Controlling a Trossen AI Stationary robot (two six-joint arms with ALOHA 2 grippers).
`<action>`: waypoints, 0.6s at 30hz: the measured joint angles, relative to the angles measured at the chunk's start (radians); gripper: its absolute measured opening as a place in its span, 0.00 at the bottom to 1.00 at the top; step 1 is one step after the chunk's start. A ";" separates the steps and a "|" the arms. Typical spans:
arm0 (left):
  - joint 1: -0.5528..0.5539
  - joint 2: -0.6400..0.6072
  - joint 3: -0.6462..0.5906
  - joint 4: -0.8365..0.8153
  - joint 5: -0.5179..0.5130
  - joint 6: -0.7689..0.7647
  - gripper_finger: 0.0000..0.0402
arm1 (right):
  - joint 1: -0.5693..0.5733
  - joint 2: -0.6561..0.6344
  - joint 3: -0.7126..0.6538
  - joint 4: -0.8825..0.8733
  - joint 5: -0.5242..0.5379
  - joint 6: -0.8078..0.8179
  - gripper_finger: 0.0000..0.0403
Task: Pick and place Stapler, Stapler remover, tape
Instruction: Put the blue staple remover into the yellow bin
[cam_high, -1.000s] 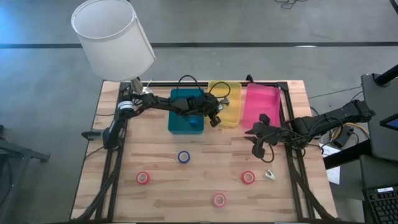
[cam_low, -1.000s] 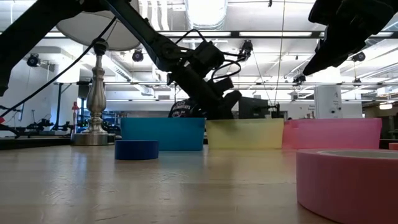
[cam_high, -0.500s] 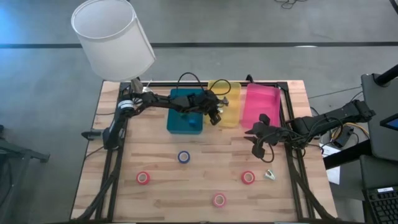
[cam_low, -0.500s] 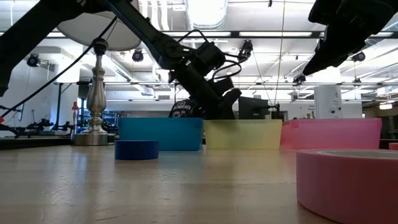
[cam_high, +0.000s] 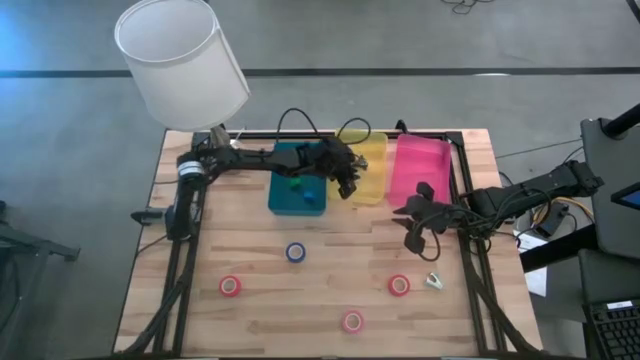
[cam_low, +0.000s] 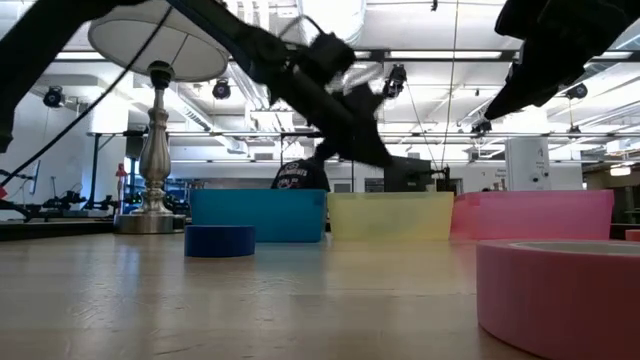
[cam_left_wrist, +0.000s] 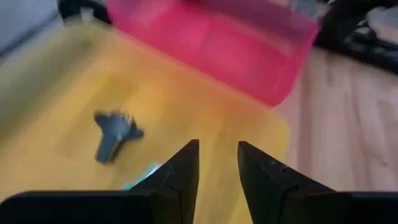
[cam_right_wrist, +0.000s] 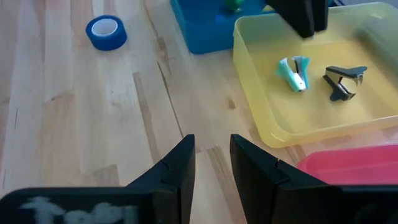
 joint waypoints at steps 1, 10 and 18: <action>-0.007 -0.021 -0.005 -0.001 -0.002 0.019 0.28 | 0.000 0.005 0.000 0.016 0.009 0.000 0.24; -0.144 -0.203 -0.124 0.002 -0.039 0.181 0.28 | -0.002 0.101 -0.003 0.138 0.053 -0.048 0.24; -0.267 -0.349 -0.347 0.055 -0.103 0.178 0.28 | 0.001 0.216 0.000 0.154 0.018 0.019 0.32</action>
